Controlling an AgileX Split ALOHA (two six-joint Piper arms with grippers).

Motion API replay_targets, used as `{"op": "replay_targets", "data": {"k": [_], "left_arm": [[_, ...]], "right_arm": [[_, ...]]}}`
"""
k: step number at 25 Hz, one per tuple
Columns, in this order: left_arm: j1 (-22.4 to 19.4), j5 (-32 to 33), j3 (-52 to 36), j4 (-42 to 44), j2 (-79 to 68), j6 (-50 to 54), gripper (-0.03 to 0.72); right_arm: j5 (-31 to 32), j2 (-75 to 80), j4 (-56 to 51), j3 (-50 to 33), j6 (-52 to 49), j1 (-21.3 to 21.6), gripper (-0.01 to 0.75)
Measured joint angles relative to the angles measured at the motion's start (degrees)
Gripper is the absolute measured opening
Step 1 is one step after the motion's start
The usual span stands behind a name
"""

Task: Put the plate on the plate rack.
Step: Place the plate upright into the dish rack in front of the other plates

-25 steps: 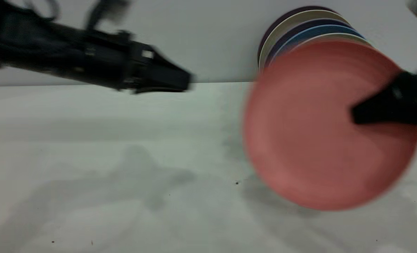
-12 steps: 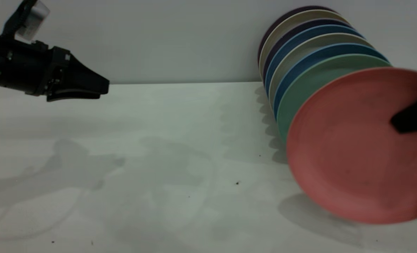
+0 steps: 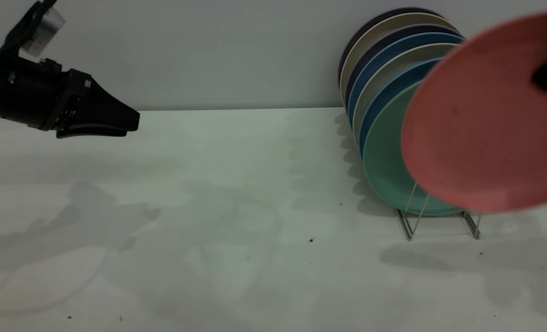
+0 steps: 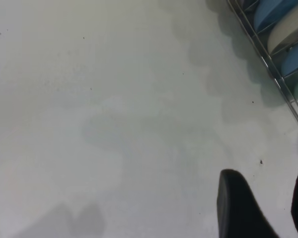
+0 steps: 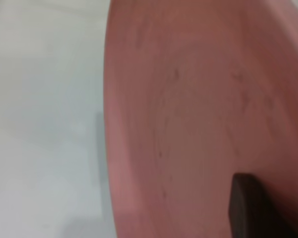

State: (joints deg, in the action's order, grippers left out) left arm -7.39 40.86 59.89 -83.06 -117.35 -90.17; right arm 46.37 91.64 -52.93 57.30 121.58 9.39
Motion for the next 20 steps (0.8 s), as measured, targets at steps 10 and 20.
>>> {"op": "replay_targets", "data": {"k": [10, 20], "left_arm": [[0.0, -0.1, 0.0, 0.0, 0.0, 0.1, 0.306], [0.0, -0.1, 0.0, 0.2, 0.0, 0.1, 0.306]], "right_arm": [[-0.8, 0.8, 0.2, 7.8, 0.0, -0.4, 0.129], [-2.9, 6.3, -0.1, 10.1, 0.0, -2.7, 0.129]]}}
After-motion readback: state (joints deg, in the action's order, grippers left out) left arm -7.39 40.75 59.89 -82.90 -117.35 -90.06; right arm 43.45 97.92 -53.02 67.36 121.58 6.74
